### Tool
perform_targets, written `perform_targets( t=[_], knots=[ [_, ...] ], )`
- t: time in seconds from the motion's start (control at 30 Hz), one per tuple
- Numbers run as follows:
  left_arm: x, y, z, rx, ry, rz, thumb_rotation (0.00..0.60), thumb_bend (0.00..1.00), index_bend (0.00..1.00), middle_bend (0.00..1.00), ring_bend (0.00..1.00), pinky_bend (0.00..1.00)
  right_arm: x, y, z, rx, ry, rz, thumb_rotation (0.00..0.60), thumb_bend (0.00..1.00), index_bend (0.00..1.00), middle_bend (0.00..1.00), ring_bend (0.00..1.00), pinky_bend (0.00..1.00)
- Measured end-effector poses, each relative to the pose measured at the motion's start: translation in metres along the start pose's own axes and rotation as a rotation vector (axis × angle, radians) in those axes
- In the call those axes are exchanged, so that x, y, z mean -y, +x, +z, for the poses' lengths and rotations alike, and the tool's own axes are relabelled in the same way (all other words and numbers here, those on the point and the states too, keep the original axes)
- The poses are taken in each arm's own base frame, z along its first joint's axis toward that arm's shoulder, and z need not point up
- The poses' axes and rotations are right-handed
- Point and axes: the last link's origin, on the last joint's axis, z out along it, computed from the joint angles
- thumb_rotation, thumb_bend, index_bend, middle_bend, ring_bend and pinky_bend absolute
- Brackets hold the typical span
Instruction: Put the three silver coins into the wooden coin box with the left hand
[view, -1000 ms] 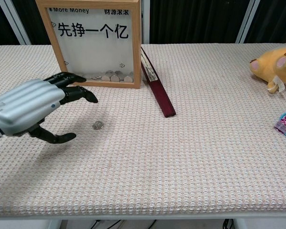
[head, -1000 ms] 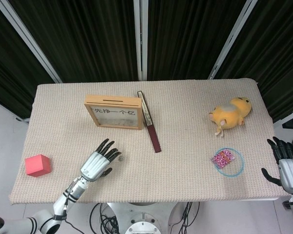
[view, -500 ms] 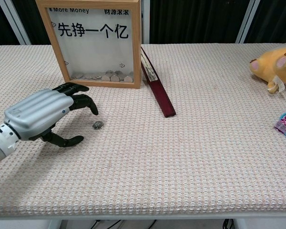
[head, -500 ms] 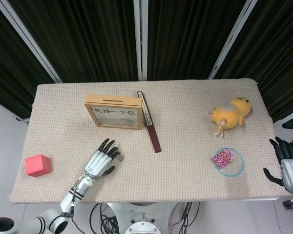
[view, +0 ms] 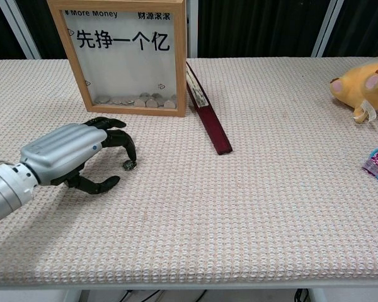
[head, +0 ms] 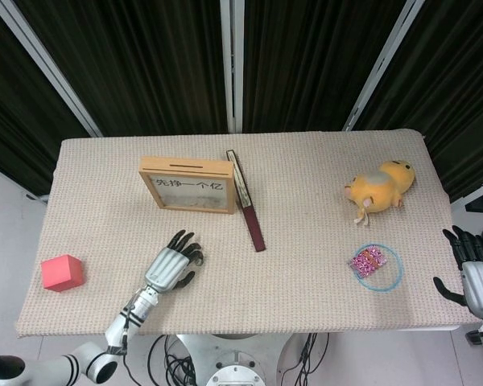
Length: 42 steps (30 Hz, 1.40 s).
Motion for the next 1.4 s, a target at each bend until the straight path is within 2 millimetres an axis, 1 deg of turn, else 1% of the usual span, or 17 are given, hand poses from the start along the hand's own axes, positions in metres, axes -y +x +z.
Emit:
perform_targets(
  t=[0.2,0.53,0.83,1.4],
  knots=[
    [0.0004,0.0028,0.0033,-0.002,0.012,-0.007,0.6,0.25,0.36,0.23,0.05,0.02,-0.0019,-0.0007,0.0004,0.002,-0.005,0.001,0.6,0.23,0.0,0.0,0.0,0.0],
    [0.0007,0.0,0.003,0.007,0.018,0.005,0.6,0.25,0.36,0.23,0.05,0.02,-0.0034,-0.0023,0.0009,0.007,-0.006,0.004,0.6,0.23,0.0,0.0,0.0,0.0],
    [0.0014,0.003,0.0027,-0.012,0.017,0.007,0.6,0.25,0.37,0.23,0.05,0.01,-0.0052,-0.0029,0.0019,0.008,-0.008,0.005,0.6,0.24,0.0,0.0,0.0,0.0],
    [0.0009,-0.0024,0.0032,0.002,0.015,0.007,0.6,0.25,0.39,0.23,0.05,0.01,-0.006,-0.0035,0.0017,0.01,-0.011,0.004,0.6,0.24,0.0,0.0,0.0,0.0]
  ],
)
